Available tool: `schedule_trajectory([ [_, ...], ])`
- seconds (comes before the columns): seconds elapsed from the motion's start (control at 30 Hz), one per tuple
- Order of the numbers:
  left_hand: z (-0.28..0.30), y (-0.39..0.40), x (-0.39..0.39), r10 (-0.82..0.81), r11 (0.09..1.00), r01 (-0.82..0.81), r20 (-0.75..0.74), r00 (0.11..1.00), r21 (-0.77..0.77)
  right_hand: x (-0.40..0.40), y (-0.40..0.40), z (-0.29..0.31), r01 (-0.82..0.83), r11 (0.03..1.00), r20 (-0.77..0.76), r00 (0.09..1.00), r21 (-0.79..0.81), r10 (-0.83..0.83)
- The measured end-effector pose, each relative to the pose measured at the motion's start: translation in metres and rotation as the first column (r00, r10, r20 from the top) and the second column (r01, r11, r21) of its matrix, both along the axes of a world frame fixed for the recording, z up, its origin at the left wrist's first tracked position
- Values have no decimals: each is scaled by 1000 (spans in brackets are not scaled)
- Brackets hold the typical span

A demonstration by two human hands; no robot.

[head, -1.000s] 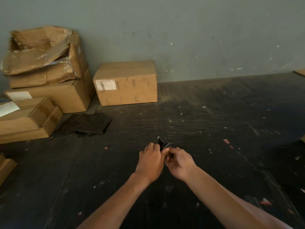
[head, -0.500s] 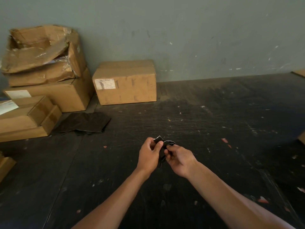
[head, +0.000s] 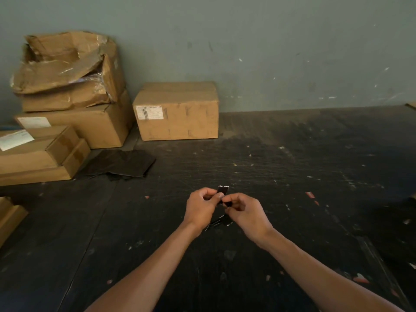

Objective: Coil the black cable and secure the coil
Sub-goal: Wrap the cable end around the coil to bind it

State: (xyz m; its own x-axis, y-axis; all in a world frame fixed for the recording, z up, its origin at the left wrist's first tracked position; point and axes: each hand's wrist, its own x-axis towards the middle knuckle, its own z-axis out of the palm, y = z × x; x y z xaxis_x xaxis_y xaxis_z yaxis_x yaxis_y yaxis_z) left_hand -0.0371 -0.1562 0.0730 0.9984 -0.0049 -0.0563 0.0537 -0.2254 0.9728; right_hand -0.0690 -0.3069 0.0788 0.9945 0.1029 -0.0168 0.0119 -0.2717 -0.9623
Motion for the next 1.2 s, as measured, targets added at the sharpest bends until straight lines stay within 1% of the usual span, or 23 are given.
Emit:
schedule_trajectory([
  [0.07,0,1,0,-23,999,20,-54,998,-49,-1,-1,-2,16,997,90,996,-79,-9],
  [0.17,-1,1,0,-60,988,35,-158,986,-153,-1,-1,-3,89,975,254,967,-205,-35],
  [0.23,-2,0,-1,-74,983,39,-196,978,-178,1,-3,-4,113,956,336,942,-270,-17],
  [0.3,-2,0,-1,-94,982,55,-216,972,-182,4,-5,-7,141,938,377,926,-316,-12],
  [0.37,-3,-2,0,-112,982,71,-236,965,-174,6,-8,-10,170,926,383,923,-338,-29],
  [0.5,-5,-3,1,-158,983,128,-246,956,-135,8,-10,-11,150,935,335,942,-322,-36],
  [0.67,-9,0,3,-219,975,202,-239,946,-93,11,-8,-10,165,944,279,957,-287,-82],
  [0.93,-11,3,3,-298,954,283,-210,931,-98,21,-16,-6,166,958,165,978,-236,-129],
  [1.03,-13,4,1,-291,957,290,-147,945,-26,26,-19,-10,174,974,87,983,-142,-163],
  [1.1,-16,6,0,-264,963,267,-102,959,18,29,-21,-14,197,978,19,980,-67,-196],
  [1.2,-24,10,-3,-202,979,202,-61,978,-2,36,-23,-19,261,961,-147,958,92,-246],
])
